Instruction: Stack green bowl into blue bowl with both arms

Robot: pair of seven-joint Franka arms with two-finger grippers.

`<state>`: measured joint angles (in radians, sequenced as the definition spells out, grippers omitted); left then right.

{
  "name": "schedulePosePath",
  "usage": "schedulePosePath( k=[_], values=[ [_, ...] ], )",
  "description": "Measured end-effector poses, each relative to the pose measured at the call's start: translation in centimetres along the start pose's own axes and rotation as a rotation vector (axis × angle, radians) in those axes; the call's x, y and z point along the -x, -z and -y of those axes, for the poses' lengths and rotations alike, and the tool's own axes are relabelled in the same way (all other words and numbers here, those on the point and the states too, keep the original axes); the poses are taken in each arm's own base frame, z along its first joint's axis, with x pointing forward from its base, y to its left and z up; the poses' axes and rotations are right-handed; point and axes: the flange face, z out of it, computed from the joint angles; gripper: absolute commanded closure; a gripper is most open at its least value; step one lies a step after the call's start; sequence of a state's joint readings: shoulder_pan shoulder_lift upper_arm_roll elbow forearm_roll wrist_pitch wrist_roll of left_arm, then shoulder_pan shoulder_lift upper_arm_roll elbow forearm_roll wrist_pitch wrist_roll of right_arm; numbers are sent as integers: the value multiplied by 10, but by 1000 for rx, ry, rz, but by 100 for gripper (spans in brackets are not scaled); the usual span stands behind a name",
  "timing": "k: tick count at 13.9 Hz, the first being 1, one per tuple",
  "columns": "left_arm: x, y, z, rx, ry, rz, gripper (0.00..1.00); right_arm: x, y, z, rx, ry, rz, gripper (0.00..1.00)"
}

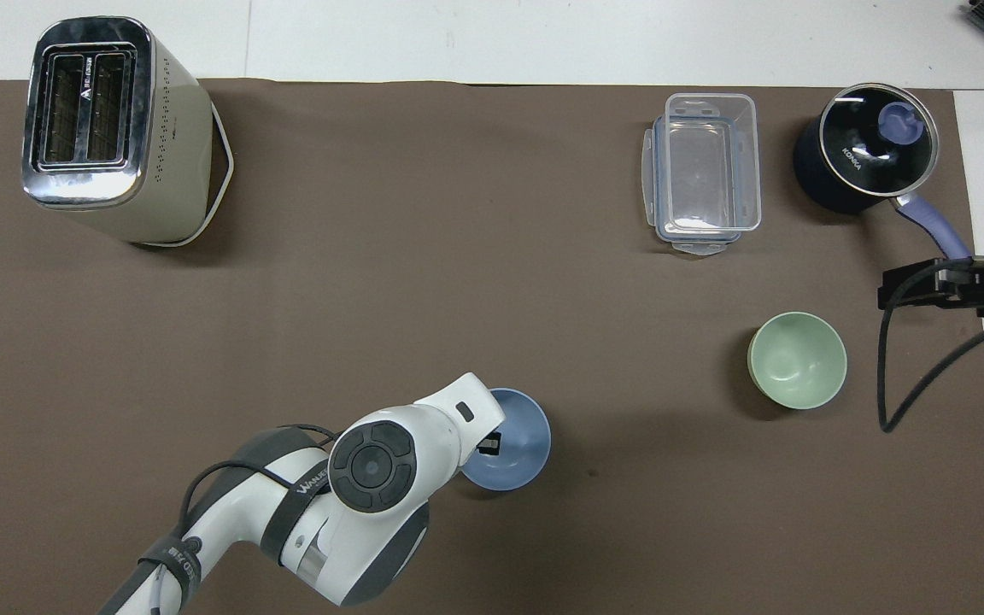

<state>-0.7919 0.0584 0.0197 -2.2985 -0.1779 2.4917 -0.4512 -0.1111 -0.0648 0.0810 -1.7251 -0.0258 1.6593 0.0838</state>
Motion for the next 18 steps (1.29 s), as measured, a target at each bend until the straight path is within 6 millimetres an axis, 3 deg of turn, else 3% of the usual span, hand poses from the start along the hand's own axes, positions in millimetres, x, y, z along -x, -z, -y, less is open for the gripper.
schedulePosePath(
  k=[2,4,7,9,13,17,18],
  values=[
    [-18,10,17,5,44,-19,0,-3,-32,-9,0,-16,8,0],
    [-50,33,48,5,94,-31,0,-4,-65,-16,0,-15,10,0],
    [-101,76,126,-2,127,-54,0,-2,-130,-39,-3,-20,29,0],
    [-119,96,178,-11,119,-63,0,-1,-173,-58,-8,-23,29,0],
    [-134,151,270,-78,57,-10,0,-3,-235,-65,-18,-24,55,7],
    [-135,224,314,-88,8,51,0,3,-265,-64,-21,-22,60,21],
    [-133,237,322,-87,-5,64,0,5,-268,-64,-21,-22,65,29]
  ],
)
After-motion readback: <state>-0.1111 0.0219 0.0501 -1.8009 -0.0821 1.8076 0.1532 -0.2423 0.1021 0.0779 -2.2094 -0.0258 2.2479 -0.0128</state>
